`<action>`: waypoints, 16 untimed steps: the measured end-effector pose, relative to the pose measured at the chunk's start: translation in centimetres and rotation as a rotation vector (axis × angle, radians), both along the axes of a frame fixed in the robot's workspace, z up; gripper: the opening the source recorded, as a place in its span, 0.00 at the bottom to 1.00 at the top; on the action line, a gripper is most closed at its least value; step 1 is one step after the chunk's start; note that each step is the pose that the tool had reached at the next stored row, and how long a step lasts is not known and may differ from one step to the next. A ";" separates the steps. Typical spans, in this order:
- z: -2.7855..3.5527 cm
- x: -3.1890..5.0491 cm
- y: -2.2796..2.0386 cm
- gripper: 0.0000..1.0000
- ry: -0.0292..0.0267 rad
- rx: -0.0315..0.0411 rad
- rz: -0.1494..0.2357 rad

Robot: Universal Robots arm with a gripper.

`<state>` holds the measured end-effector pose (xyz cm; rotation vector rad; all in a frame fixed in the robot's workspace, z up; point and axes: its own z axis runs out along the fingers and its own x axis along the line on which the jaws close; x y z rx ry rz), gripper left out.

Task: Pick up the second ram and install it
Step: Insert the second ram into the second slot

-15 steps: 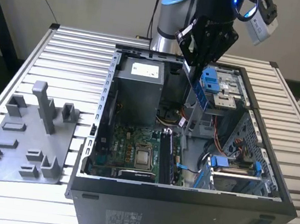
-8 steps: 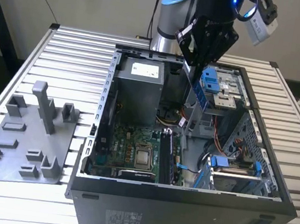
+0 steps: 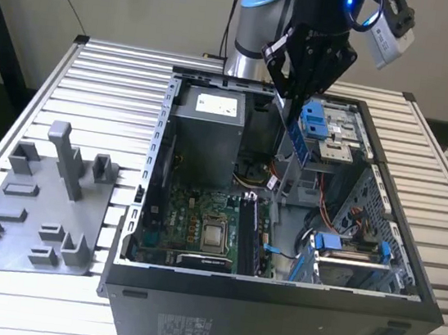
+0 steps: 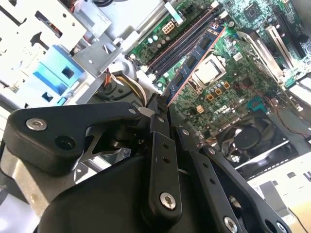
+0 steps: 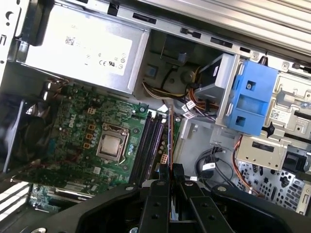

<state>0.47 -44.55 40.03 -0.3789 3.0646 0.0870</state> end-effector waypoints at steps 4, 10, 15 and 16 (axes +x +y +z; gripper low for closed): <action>0.00 0.00 0.00 0.14 0.0000 -0.0001 -0.006; -0.02 0.01 0.00 0.14 0.0000 0.0000 -0.023; -0.11 0.01 0.00 0.14 0.0000 0.0000 -0.095; -0.13 0.01 0.00 0.14 0.0000 0.0000 -0.113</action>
